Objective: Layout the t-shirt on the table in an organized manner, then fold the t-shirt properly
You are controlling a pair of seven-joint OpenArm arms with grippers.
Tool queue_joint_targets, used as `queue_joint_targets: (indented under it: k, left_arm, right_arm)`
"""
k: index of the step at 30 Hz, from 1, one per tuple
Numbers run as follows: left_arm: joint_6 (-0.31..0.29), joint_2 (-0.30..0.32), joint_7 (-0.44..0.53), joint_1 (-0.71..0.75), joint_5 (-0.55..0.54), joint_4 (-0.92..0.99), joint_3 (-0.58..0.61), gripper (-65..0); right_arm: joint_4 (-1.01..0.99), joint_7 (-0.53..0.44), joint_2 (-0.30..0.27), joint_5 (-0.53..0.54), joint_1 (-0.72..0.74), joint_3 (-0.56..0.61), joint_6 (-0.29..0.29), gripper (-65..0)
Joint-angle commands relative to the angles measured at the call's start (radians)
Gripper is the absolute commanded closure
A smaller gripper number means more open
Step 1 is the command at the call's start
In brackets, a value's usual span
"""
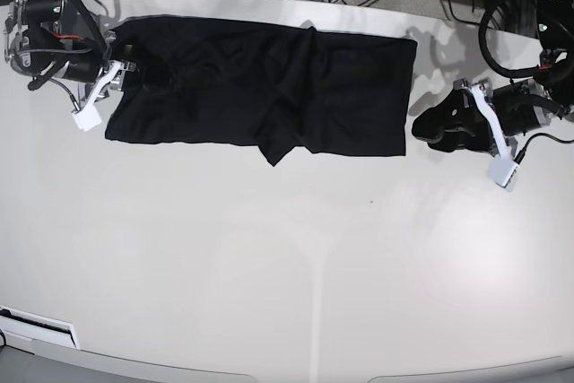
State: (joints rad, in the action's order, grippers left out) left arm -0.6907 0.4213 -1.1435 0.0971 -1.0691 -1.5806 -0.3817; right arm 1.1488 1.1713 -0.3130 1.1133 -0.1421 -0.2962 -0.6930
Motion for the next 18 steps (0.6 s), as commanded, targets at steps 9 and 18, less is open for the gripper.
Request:
queue_joint_targets:
  k: [9, 18]
  left_arm:
    - [-0.007, 0.016, 0.023, -0.009, 0.001, -0.014, -0.008, -27.7]
    - [-0.007, 0.016, 0.030, -0.008, 0.064, -0.014, -0.008, -27.7]
  right_arm:
    - [0.167, 0.133, -0.023, 0.004, 0.064, -0.116, -0.005, 0.0]
    - [0.497, 0.151, -0.022, -0.096, 0.000, -0.282, -0.005, 0.0]
